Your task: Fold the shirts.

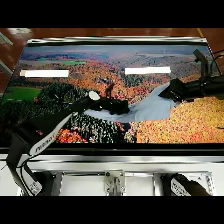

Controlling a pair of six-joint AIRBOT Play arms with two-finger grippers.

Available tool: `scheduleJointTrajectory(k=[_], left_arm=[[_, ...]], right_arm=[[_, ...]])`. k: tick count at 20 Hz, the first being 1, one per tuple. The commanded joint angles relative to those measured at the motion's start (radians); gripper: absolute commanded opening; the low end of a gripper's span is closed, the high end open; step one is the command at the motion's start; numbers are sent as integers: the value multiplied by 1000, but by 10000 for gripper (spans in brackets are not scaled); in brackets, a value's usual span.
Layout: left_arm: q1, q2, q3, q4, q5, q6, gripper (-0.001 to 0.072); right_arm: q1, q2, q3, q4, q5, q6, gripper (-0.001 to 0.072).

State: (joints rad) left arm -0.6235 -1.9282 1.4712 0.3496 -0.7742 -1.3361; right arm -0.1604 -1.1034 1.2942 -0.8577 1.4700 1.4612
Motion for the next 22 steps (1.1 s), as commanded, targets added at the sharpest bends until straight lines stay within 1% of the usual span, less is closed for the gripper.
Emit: scheduleJointTrajectory(k=[1,2,5,7,9,11,14,15,16,17,18,19,21,22], left_arm=[[-104,-83,50,-189,35,36,40],[-107,-100,72,-225,30,101,39],[-31,-71,77,-223,21,112,37],[76,7,77,-151,43,113,37],[205,110,77,-59,33,113,37],[358,236,77,6,-10,110,37],[549,396,77,45,-124,109,37],[597,442,77,61,-168,109,37],[631,478,77,83,-208,109,38],[656,508,77,115,-248,109,37],[673,534,76,155,-295,108,38],[681,554,74,201,-341,100,37],[676,575,74,304,-403,84,38],[670,577,74,340,-419,82,38]], right_arm=[[0,105,1,-4,57,90,66],[0,109,1,-3,56,99,66],[63,95,0,-59,12,105,66],[172,48,0,-106,-63,109,65],[292,-36,0,-117,-196,109,65],[406,-151,0,-101,-377,106,66],[550,-363,0,38,-612,105,67],[595,-439,0,108,-700,106,123],[629,-508,0,198,-779,105,399],[644,-557,0,297,-824,77,652],[643,-590,0,385,-830,33,679],[628,-602,0,412,-812,24,679],[568,-583,0,360,-713,16,678],[523,-560,0,296,-635,17,679]])
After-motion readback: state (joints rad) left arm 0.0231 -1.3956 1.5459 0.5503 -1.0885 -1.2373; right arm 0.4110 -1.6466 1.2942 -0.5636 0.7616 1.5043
